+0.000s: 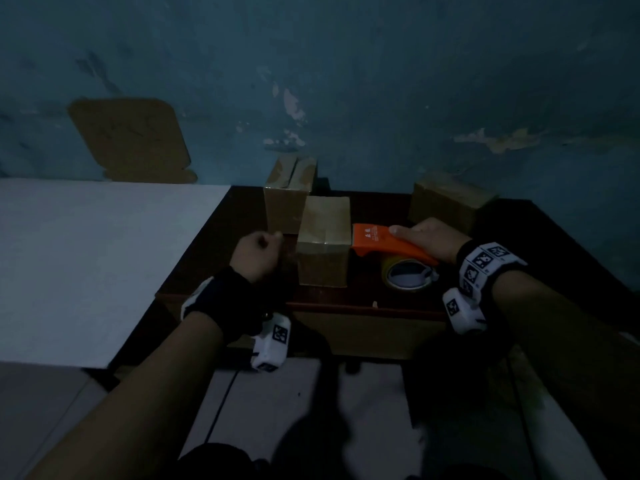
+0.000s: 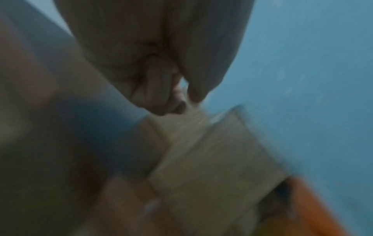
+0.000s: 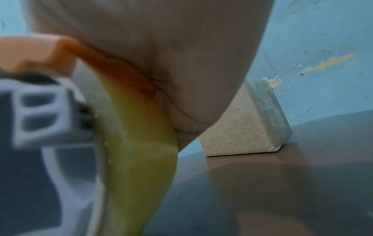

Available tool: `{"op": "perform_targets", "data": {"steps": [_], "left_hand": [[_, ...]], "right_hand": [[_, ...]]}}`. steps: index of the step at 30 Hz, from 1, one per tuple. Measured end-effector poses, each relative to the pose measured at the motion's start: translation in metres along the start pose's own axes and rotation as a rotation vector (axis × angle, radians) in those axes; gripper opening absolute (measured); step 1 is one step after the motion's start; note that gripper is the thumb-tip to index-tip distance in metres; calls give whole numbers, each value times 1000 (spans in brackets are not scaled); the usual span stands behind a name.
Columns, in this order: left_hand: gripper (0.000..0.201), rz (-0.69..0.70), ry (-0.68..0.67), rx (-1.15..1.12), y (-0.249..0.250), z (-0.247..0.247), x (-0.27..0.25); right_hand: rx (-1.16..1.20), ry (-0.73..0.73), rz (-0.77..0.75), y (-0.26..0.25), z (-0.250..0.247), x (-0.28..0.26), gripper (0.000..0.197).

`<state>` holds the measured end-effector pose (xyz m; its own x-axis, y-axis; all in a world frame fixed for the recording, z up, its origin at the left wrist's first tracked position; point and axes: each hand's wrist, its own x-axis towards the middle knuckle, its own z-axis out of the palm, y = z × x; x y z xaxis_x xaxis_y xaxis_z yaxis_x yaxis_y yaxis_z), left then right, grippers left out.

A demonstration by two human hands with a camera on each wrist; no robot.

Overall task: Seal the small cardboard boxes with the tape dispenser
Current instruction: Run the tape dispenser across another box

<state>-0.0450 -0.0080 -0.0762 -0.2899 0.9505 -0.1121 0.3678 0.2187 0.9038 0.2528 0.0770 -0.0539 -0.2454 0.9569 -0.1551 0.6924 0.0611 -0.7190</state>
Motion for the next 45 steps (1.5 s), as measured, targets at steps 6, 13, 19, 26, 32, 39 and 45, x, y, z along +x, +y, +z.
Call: {"op": "perform_targets", "data": {"steps": [6, 13, 19, 26, 32, 39, 45], "left_hand": [[43, -145, -328, -617, 31, 25, -20], [59, -117, -385, -664, 27, 20, -17], [45, 139, -269, -152, 32, 5, -5], [29, 42, -206, -123, 31, -4, 12], [23, 65, -216, -105, 27, -5, 18], [31, 123, -258, -77, 32, -7, 12], [31, 97, -281, -65, 32, -9, 12]], "right_hand": [[-31, -23, 8, -4, 4, -2, 54], [-27, -40, 2, -5, 6, -4, 55], [-36, -67, -29, -19, 19, 0, 54], [-34, -76, -43, -11, 11, -1, 47], [-23, -138, -47, -3, 5, -13, 71], [-107, -167, -14, -12, -2, -8, 62], [-154, -189, 0, -22, -9, -9, 61]]}}
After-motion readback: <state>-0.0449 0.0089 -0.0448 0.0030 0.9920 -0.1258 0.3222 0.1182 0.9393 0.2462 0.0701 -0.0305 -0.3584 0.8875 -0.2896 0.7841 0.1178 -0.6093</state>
